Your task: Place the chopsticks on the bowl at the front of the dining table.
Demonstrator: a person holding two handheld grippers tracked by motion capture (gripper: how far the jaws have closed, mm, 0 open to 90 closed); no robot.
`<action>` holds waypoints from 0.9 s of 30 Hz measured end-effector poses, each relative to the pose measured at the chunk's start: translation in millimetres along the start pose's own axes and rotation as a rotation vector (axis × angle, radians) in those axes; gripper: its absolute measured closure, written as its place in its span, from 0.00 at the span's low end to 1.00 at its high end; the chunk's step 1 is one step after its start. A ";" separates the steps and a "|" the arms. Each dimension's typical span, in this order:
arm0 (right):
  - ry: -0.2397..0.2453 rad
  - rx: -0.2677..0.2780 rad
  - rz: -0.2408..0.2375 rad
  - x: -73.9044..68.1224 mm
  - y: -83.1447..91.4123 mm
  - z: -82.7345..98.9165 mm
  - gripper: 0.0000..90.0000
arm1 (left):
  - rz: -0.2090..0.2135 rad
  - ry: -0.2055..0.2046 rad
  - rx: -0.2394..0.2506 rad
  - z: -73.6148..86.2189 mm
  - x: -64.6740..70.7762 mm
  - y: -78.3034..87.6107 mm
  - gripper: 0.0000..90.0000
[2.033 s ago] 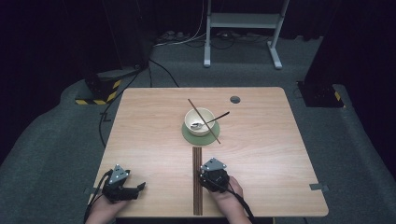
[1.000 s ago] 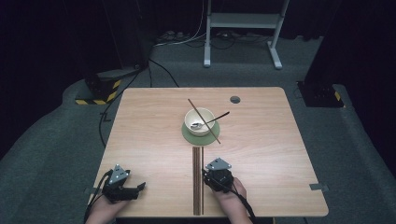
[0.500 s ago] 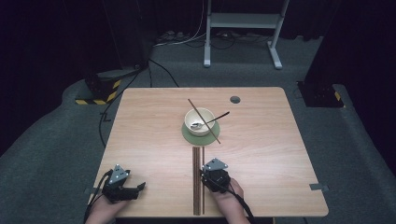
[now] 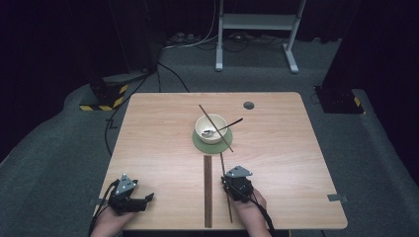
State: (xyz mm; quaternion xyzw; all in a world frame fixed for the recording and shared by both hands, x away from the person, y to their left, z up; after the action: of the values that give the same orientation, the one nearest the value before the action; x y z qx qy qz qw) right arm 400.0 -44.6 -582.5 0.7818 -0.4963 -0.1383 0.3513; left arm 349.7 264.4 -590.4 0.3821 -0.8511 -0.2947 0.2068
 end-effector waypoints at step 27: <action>0.026 -0.050 0.025 16.0 -1.1 -0.4 0.94 | -0.004 0.003 0.003 0.1 0.3 0.2 0.18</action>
State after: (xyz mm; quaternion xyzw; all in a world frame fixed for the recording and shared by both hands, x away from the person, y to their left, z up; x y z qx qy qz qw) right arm 408.4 -58.1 -580.9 0.7681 -0.4980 -0.1360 0.3788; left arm 349.4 264.3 -590.3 0.3844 -0.8504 -0.2934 0.2071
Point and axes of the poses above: each handheld gripper's, and its own axes: y roughly backward along the jaws, z roughly out of its underside, x roughly to its right, the point moved 9 cm from there along -y, roughly forward along the jaws, and after that the axes turned 10 degrees about z, right-handed, at the moved point
